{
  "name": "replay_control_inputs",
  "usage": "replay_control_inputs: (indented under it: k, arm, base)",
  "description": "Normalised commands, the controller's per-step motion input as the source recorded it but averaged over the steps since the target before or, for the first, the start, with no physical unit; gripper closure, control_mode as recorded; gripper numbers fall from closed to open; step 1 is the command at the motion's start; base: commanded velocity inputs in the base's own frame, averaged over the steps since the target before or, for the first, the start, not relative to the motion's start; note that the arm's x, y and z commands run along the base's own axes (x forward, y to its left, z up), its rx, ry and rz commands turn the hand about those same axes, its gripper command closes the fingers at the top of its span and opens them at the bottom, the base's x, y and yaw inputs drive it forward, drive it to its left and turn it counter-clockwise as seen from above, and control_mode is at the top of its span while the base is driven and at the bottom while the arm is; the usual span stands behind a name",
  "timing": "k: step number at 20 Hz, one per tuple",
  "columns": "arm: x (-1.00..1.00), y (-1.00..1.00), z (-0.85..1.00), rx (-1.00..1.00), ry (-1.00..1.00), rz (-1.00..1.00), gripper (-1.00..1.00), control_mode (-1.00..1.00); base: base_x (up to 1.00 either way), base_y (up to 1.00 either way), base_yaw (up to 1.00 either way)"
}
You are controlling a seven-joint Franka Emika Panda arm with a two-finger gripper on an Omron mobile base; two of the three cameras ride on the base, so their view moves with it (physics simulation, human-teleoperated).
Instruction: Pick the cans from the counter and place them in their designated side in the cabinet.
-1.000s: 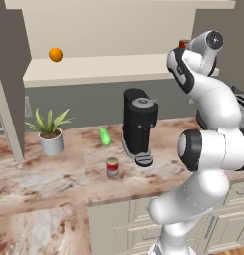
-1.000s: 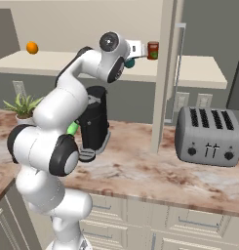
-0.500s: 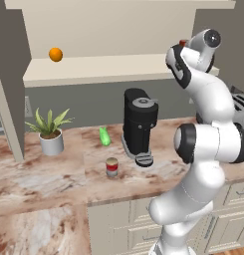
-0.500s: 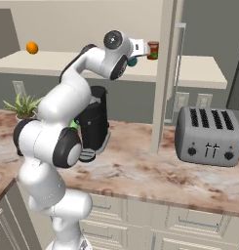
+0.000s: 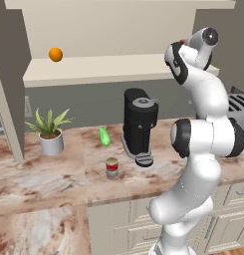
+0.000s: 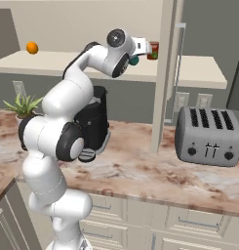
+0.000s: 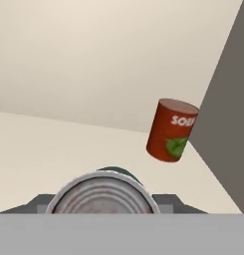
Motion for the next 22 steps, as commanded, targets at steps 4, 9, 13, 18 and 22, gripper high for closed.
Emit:
replay_control_inputs:
  k: [4,9,13,18,22]
  arm:
    - [0.23,-0.02,-0.23,0.0,0.03,0.0,1.0,-1.0]
    - [0.2,-0.04,-0.16,0.0,0.01,0.0,-1.0,-1.0]
    - [0.09,-0.07,-0.01,0.0,0.0,0.0,-1.0,-1.0]
    - [0.13,-0.08,-0.02,0.0,-0.01,0.0,-1.0,-1.0]
    - [0.32,-0.05,-0.05,0.0,-0.01,0.01,-1.0,-1.0]
  base:
    - [0.0,0.0,0.0]
    - [0.0,0.0,0.0]
    - [0.0,0.0,0.0]
    - [0.0,0.0,0.0]
    - [0.0,0.0,0.0]
